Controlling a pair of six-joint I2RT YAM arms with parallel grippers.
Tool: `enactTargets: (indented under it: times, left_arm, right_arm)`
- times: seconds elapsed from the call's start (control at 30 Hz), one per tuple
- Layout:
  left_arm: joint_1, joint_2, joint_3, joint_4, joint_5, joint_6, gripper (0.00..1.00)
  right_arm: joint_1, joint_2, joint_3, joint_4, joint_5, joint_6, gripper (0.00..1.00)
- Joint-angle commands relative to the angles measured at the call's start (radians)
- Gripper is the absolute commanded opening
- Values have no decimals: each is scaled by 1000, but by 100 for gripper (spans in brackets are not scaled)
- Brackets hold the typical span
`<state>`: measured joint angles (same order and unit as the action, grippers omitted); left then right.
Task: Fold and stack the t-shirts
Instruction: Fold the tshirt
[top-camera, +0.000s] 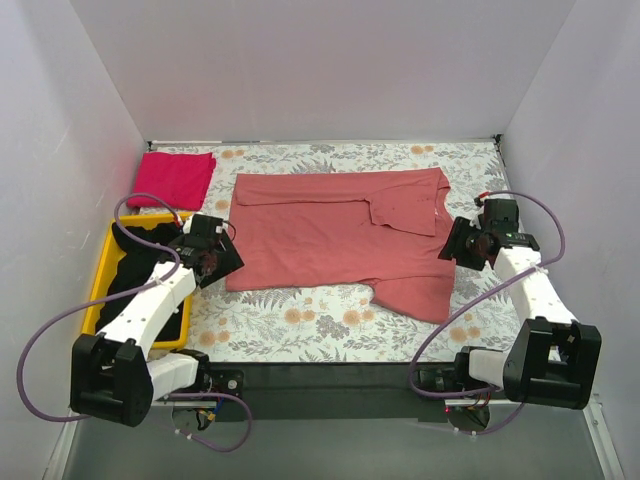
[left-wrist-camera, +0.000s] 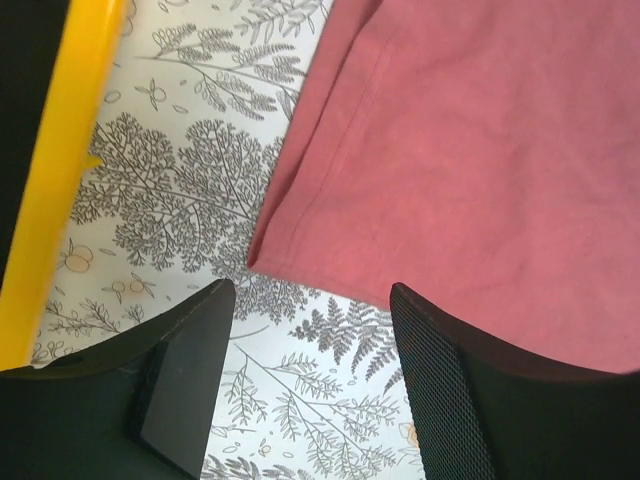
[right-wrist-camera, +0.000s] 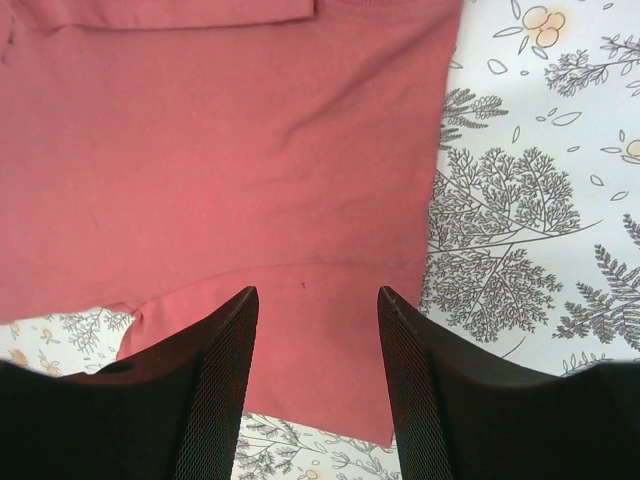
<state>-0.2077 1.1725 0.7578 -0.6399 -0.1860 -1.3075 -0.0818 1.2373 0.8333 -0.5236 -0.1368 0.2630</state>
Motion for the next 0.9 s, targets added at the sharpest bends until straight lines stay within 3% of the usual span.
enactTargets:
  times: [0.0,0.3,0.73,0.87]
  left_arm:
    - [-51,-43,-9,-38,-86,-55,63]
    - [-70,119,2,-73,-113,-104,50]
    - [-68,239,-23,17,-128,-144,50]
    - [-70,249,-40,39,-147,-145,45]
  right_arm:
    - [19,-47,-36,2,8,-24,59]
    - [39,-73,-40,2,16,-38,59]
    - [50,-33,-33,2,22,-39,58]
    - [50,-12,-42,1,39,-39,58]
